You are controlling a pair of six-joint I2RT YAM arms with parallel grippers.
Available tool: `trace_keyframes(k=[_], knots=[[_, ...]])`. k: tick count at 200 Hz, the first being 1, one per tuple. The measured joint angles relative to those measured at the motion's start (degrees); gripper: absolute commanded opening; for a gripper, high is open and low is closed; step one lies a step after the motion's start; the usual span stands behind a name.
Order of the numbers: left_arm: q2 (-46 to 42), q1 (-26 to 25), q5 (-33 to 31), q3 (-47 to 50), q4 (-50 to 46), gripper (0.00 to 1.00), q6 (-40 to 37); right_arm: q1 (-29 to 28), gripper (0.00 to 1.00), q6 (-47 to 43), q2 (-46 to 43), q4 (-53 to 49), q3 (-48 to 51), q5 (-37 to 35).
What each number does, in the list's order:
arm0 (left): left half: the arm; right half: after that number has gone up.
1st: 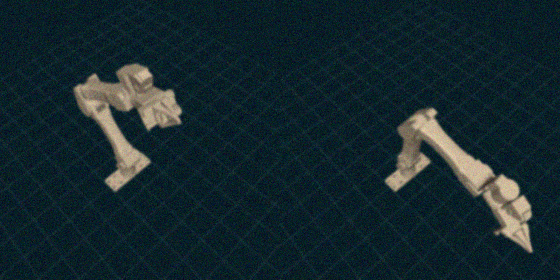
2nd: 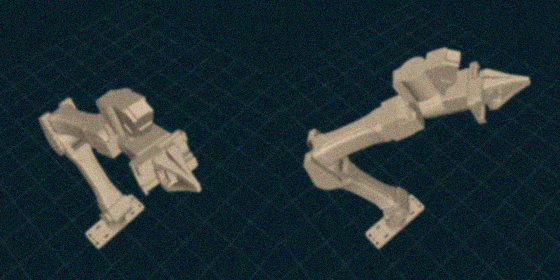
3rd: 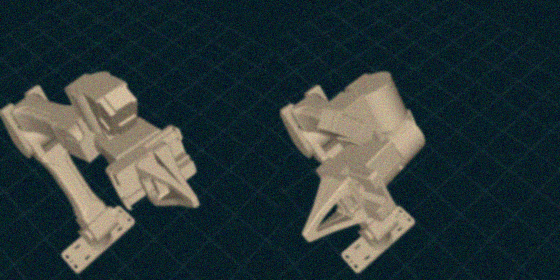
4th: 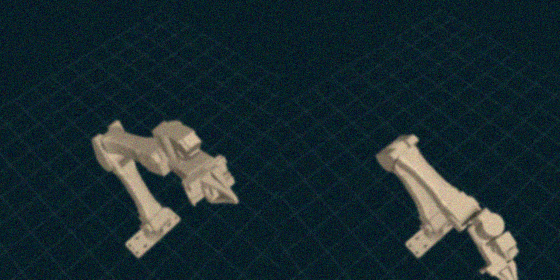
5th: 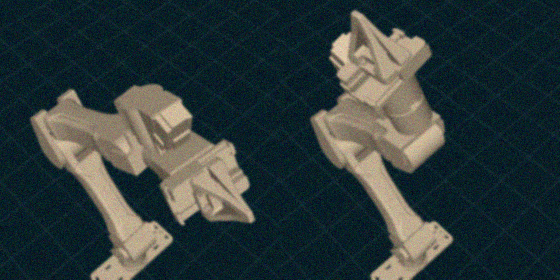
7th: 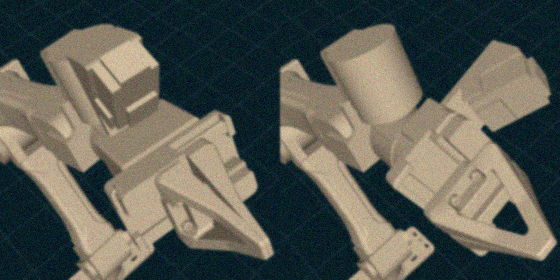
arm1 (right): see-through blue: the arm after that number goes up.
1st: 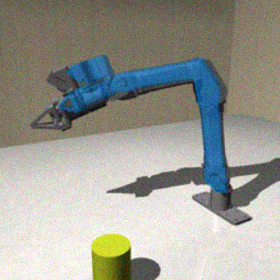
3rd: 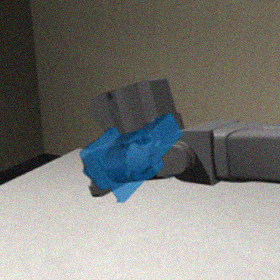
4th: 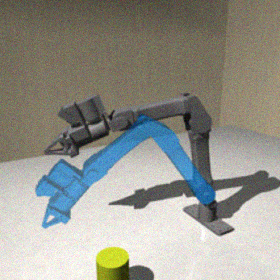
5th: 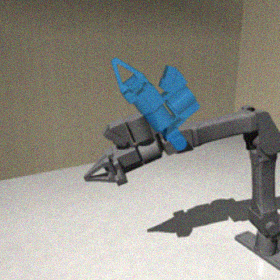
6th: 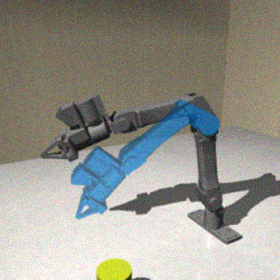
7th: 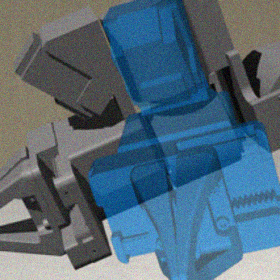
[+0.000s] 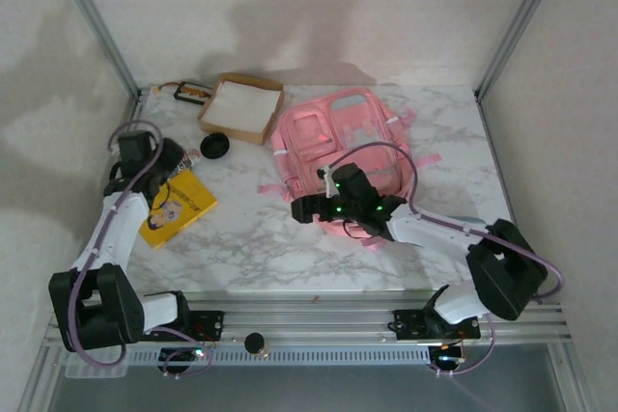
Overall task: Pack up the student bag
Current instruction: Move the book to the middle-left of the table.
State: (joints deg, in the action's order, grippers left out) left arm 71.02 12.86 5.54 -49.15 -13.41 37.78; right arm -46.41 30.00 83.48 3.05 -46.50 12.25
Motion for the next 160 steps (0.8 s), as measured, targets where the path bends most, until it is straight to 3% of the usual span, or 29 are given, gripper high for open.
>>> trace_keyframes(k=[33,60,160], knots=[[-3.15,12.07,-5.16,5.40,-1.79,0.78,4.39,-0.83,0.97,0.15,6.88,2.38,-3.93,1.84],[-4.02,18.84,-6.84,8.04,-2.08,0.77,5.90,-0.90,0.97,-0.02,9.97,3.23,-6.73,3.15],[14.23,19.87,-5.97,9.44,3.50,0.70,7.45,-0.87,0.99,-0.90,19.30,3.65,-14.99,3.52]])
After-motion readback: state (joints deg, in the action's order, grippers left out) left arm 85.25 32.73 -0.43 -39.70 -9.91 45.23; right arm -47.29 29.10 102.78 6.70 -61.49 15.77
